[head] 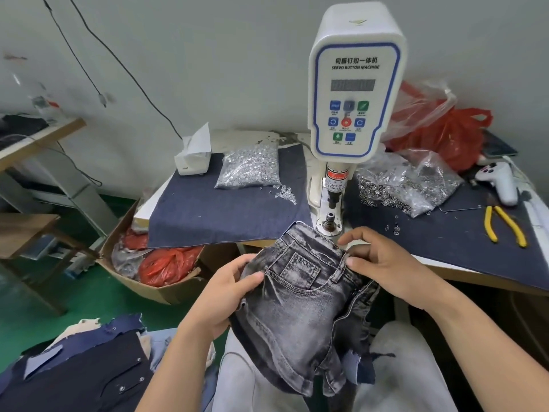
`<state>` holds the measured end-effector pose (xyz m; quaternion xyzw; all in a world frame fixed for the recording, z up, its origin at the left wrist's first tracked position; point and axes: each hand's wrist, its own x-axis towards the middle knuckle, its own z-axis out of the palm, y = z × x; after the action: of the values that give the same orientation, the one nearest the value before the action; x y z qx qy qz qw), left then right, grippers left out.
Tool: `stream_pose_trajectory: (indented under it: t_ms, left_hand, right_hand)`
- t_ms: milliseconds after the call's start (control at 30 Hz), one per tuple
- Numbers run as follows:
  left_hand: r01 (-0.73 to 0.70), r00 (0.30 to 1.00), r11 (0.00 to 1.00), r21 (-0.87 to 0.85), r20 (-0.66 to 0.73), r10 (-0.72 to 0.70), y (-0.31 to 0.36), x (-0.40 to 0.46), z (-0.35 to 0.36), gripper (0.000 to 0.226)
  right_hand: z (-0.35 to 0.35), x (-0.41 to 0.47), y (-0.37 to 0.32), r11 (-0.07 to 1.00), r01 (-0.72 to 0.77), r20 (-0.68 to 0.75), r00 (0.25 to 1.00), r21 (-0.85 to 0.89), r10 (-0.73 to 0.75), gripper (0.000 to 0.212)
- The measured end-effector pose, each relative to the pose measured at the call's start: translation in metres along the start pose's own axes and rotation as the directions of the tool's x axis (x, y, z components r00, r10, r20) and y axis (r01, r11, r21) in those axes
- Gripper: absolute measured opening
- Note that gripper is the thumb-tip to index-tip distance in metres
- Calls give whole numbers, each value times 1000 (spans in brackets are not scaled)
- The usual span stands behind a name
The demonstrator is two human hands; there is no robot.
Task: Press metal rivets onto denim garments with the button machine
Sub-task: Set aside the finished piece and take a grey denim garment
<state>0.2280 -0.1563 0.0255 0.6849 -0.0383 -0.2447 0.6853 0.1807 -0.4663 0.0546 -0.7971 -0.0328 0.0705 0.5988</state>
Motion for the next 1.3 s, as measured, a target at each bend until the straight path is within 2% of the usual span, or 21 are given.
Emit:
stream_pose_trajectory:
  t_ms: [67, 133, 233, 300, 333, 367, 400, 433, 467, 533, 667, 833, 933, 967, 1033, 1067, 1100, 1133, 1200, 1267, 1300]
  left_hand:
    - [4, 999, 1000, 22, 37, -5, 1, 0, -2, 38]
    - [-26, 999, 988, 154, 29, 22, 1, 3, 0, 39]
    - [-167, 983, 910, 380, -13, 186, 0, 9, 14, 47]
    - [-308, 922, 773, 554, -28, 387, 2, 9, 33, 42]
    - [-392, 861, 651, 651, 9, 509, 2, 8, 44, 32]
    - [-457, 812, 540, 707, 84, 578, 1, 8, 54, 22]
    - [-504, 802, 491, 711, 174, 571, 0, 9, 63, 19]
    - [-521, 827, 514, 681, 253, 502, -2, 9, 72, 23]
    - [-504, 860, 585, 635, 307, 408, -3, 10, 79, 27]
    - [-442, 894, 706, 553, 337, 296, -6, 16, 85, 33]
    - [-413, 902, 782, 468, 329, 280, -5, 23, 91, 45]
    - [-414, 908, 804, 428, 252, 334, 1, 29, 99, 26]
    - [-395, 917, 844, 363, 204, 342, 6, 33, 94, 21]
    - [-377, 924, 871, 314, 190, 331, 8, 34, 92, 22]
    - [-344, 934, 912, 226, 180, 308, 10, 37, 88, 25]
    - [-328, 939, 924, 198, 177, 295, 11, 37, 87, 28]
    - [-306, 945, 934, 186, 182, 273, 12, 38, 85, 34]
    - [-273, 949, 943, 193, 215, 230, 13, 39, 83, 42]
    - [-204, 932, 925, 319, 352, 84, 16, 44, 78, 51]
    - [-219, 888, 836, 503, 458, -42, 18, 51, 75, 42]
    - [-234, 886, 799, 553, 461, -59, 17, 54, 75, 40]
  right_hand:
    - [-2, -1, 0, 1000, -5, -21, 1000, 15, 5, 33]
    - [-5, -2, -2, 999, 8, -18, 1000, 31, -7, 32]
    - [-8, -3, -2, 998, 54, 33, 998, 30, -55, 27]
    - [-8, -2, -5, 997, 72, 67, 995, 9, -73, 26]
    - [-8, -2, -7, 997, 73, 83, 994, 5, -73, 26]
    - [-7, -1, -9, 998, 69, 94, 993, 8, -70, 28]
    - [-7, -1, -10, 998, 66, 94, 993, 13, -67, 31]
    - [-8, 0, -10, 998, 60, 91, 994, 15, -61, 33]
    - [-9, 1, -10, 999, 54, 87, 995, 8, -54, 33]
    - [-11, 2, -8, 999, 39, 78, 996, 2, -39, 30]
    - [-16, 4, -1, 996, 15, -2, 1000, 84, -15, 27]
    - [-22, 7, 3, 991, -6, -25, 1000, 134, 10, 32]
    - [-22, 7, 3, 987, -67, 59, 996, 145, 59, 11]
    - [-24, 8, 3, 987, -129, 93, 988, 93, 121, 16]
    - [-26, 9, 2, 966, -194, 118, 969, -171, 216, 42]
    - [-27, 10, 1, 952, -156, 135, 971, -263, 196, 41]
    - [-26, 11, 0, 956, -85, 191, 971, -282, 143, 29]
    - [-24, 12, -4, 972, -46, 253, 962, -231, 106, 16]
    - [-19, 11, -8, 989, -53, 307, 947, -136, 93, 16]
    - [-16, 13, -7, 985, -60, 292, 950, -163, 106, 20]
    - [-15, 14, -5, 978, -68, 284, 951, -196, 123, 18]
